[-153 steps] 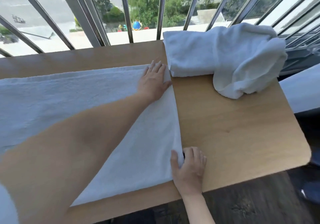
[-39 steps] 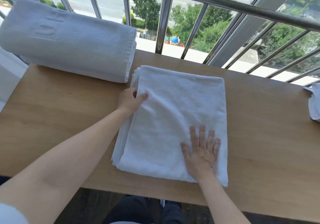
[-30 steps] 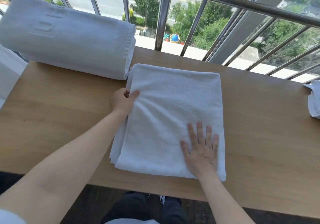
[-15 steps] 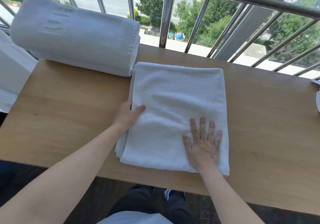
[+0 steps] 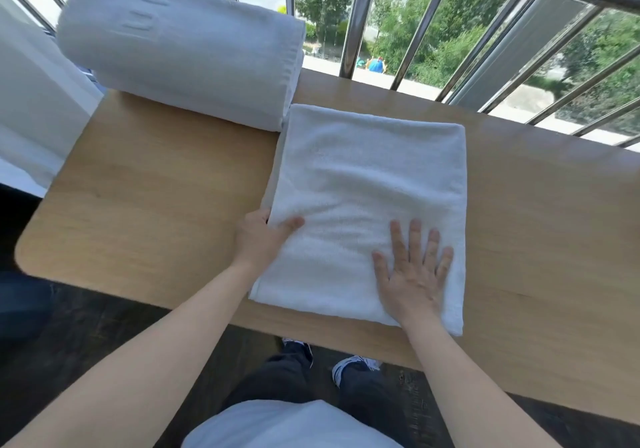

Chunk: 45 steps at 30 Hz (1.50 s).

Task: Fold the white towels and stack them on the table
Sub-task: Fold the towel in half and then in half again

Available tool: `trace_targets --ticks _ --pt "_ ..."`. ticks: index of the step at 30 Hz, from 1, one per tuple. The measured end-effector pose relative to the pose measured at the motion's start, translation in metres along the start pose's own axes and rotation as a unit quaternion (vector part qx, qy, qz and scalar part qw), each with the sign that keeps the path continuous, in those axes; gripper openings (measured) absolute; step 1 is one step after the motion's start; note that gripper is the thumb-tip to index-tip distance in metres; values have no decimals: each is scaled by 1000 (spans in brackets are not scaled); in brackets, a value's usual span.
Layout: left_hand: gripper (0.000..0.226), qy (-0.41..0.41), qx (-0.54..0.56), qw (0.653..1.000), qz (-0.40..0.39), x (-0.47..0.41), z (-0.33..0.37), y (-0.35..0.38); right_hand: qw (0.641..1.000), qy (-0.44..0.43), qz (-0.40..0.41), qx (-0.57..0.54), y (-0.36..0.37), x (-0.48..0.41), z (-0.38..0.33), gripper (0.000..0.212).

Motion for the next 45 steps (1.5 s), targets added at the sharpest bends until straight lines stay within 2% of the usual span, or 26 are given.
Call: trace_targets --ticks 2,3,6,9,11,17,21,24,27,31,34,36,39,41,43,45 --pt "63 -2 11 999 32 2 -5 -2 1000 5 0 5 2 0 0 67" --pt "62 -6 1 999 35 5 -9 -2 1000 7 -1 7 2 0 0 67" --pt "37 -5 -62 998 -12 18 -23 1 1000 10 -1 5 1 -1 1 68" --pt "30 3 -58 998 31 22 -30 -8 1000 -1 -8 -8 0 2 -3 68" --pt "35 11 -49 997 65 23 -28 -14 1000 -10 -3 -8 0 6 -5 68" --pt "43 -1 -105 989 100 31 -28 -21 1000 -8 -17 8 -4 7 -3 67" --pt "52 43 -176 976 120 46 -44 -23 1000 -10 -7 7 -3 6 -2 66" --pt "51 61 -157 976 136 50 -49 -10 1000 -4 -10 12 -3 6 4 66" --pt "39 73 -116 981 138 39 -40 9 1000 11 -11 18 -4 8 15 65" --pt "34 118 -94 986 77 4 -14 34 996 83 -30 29 -4 19 34 66" --pt "38 174 -139 974 48 -39 30 52 988 142 -20 54 -11 28 33 65" --pt "41 199 -196 957 75 -54 57 60 990 130 -25 54 -14 30 22 60" --pt "51 241 -282 922 110 -27 65 82 991 118 -56 -34 -13 23 -1 54" --pt "50 251 -261 930 58 12 45 103 985 105 -57 -125 -13 13 -16 42" --pt "53 234 -287 929 -3 45 17 122 964 90 -47 -246 -15 3 -22 34" --pt "60 245 -341 908 -8 54 4 127 924 87 -39 -369 -19 -1 -15 32"
Point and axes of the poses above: each hand's wrist, its own x-axis away from the middle knuckle, its own y-axis out of the palm, z = x × y, the point moved 4 cm from there along -x, towards the middle knuckle, and after that the axes turned 1 degree about -y, right-handed, at the moved point
